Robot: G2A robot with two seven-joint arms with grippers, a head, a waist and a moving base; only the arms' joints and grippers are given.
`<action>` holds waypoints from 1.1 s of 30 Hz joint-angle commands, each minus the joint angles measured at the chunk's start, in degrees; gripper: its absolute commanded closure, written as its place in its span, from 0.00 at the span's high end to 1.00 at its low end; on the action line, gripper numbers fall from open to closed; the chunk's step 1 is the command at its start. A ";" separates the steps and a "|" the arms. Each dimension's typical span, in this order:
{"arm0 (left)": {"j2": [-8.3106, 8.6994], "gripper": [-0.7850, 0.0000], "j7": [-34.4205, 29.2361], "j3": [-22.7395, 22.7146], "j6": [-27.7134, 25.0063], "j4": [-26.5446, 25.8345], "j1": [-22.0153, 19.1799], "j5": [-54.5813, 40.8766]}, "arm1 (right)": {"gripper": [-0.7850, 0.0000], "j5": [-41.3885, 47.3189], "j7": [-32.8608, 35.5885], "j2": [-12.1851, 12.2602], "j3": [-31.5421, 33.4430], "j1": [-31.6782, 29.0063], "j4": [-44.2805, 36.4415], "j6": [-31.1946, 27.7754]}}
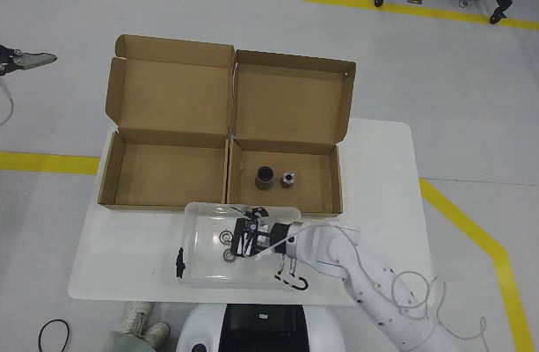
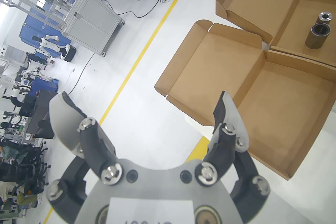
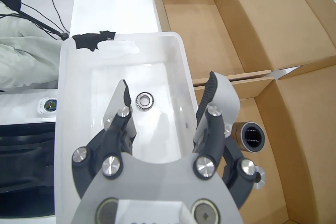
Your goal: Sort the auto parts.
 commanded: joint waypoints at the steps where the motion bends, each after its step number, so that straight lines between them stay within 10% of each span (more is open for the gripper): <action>1: 0.00 1.00 0.00 0.00 0.00 0.00 0.00 0.00 | 0.55 -0.07 0.27 -0.24 -1.38 0.18 0.82 -0.16; 33: 0.00 1.00 0.00 0.00 0.00 0.00 0.00 0.00 | 0.56 0.36 8.83 -6.60 -13.84 6.84 15.83 13.39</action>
